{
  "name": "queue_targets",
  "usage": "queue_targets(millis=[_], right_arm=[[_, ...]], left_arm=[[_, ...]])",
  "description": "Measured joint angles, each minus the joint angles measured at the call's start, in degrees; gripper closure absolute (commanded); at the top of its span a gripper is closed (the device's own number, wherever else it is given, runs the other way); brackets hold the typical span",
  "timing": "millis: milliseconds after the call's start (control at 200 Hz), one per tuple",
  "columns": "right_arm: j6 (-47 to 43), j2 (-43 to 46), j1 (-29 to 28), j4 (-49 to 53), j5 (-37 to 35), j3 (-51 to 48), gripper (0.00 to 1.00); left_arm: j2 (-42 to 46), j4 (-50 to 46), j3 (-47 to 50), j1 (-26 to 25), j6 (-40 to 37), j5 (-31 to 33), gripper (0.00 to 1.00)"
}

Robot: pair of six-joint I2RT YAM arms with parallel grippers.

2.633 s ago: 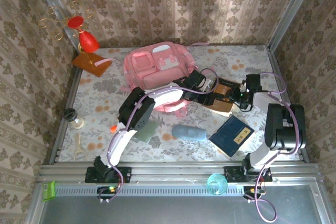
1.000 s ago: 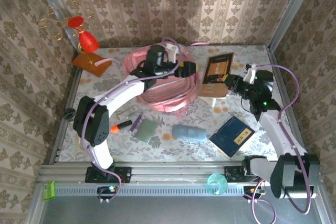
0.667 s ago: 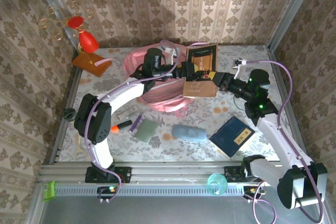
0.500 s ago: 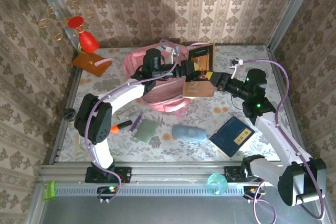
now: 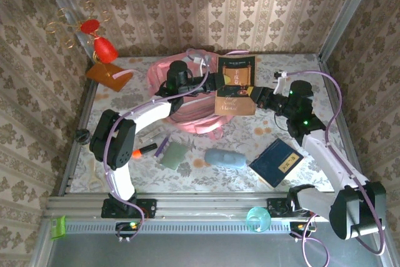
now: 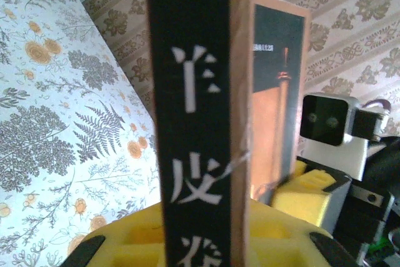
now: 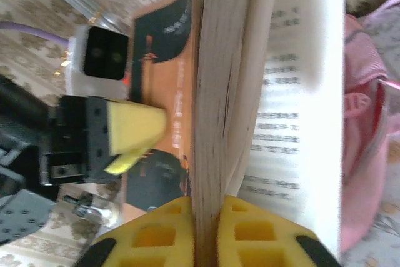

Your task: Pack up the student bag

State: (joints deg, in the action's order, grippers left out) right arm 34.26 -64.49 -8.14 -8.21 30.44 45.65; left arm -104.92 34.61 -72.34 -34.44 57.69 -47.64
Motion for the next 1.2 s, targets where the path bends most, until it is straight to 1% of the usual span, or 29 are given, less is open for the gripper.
queue_targets(millis=[45, 80, 100, 155, 175, 200, 260, 295, 400, 555, 720, 780, 830, 890, 925, 980, 1030, 1105, 1180, 1200], right_arm=[[-1.16, -0.61, 0.46, 1.75, -0.83, 0.37, 0.51], [-1.84, -0.98, 0.9, 2.82, -1.29, 0.57, 0.46], [-2.21, -1.22, 1.25, 3.52, -1.46, 0.72, 0.36], [-3.15, -1.81, 2.01, 4.7, -1.53, 0.92, 0.19], [-3.76, -2.08, 2.27, 5.14, -1.33, 1.03, 0.14], [-4.09, -2.45, 2.45, 5.29, -1.07, 1.03, 0.09], [-4.61, -3.43, 2.82, 5.05, 0.31, 1.03, 0.02], [-4.35, -4.13, 2.84, 4.17, 1.95, 0.83, 0.0], [-2.95, -5.88, 2.49, -0.98, 7.37, -0.66, 0.0], [-0.85, -6.6, 0.96, -7.32, 12.37, -1.81, 0.0], [5.46, -8.02, -0.28, -18.27, 17.49, -2.03, 0.0], [8.33, -8.72, -0.92, -22.58, 19.02, -2.14, 0.03], [10.58, -8.94, -1.29, -25.97, 20.04, -2.27, 0.09], [13.57, -8.96, -1.51, -29.94, 21.18, -2.38, 0.21], [15.04, -8.96, -1.55, -32.24, 21.53, -2.45, 0.32], [17.25, -8.96, -1.55, -35.23, 21.77, -2.6, 0.45], [18.88, -8.79, -1.55, -37.42, 21.77, -2.8, 0.53], [21.38, -8.44, -1.55, -39.74, 21.51, -3.26, 0.62], [23.23, -7.76, -1.55, -40.52, 20.74, -3.96, 0.76], [23.17, -7.56, -1.55, -40.46, 20.39, -4.09, 0.82]], left_arm=[[0.17, 0.22, 0.46, 0.11, 0.17, -0.31, 0.89], [0.37, 0.22, 0.74, 0.11, 0.17, -0.42, 0.91], [0.57, 0.22, 0.96, 0.15, 0.17, -0.52, 0.94], [1.33, 0.13, 1.64, 0.15, 0.15, -0.74, 1.0], [1.68, 0.13, 1.9, 0.15, 0.13, -0.81, 1.0], [2.21, 0.02, 2.21, 0.13, 0.07, -0.79, 1.0], [3.72, -0.81, 2.91, 0.13, -0.42, -0.76, 1.0], [4.79, -1.44, 3.3, 0.13, -0.83, -0.74, 1.0], [8.11, -2.86, 4.07, 0.02, -1.81, -0.63, 1.0], [11.54, -2.93, 4.57, -0.33, -1.99, -0.59, 1.0], [13.22, -2.86, 4.63, -0.46, -1.95, -0.59, 1.0], [13.62, -2.89, 4.63, -0.63, -1.95, -0.59, 1.0], [13.99, -2.91, 4.61, -0.72, -1.95, -0.55, 1.0], [14.47, -3.06, 4.63, -0.76, -1.97, -0.42, 1.0], [14.73, -3.1, 4.63, -0.7, -1.95, -0.17, 1.0], [15.21, -3.1, 4.68, -0.39, -1.92, 0.31, 1.0], [15.58, -3.08, 4.94, -0.04, -1.92, 0.79, 1.0], [15.96, -2.86, 5.75, 0.52, -1.9, 1.68, 1.0], [15.98, -2.45, 7.04, 1.05, -1.75, 2.49, 1.0], [15.98, -2.38, 7.39, 1.14, -1.75, 2.6, 1.0]])
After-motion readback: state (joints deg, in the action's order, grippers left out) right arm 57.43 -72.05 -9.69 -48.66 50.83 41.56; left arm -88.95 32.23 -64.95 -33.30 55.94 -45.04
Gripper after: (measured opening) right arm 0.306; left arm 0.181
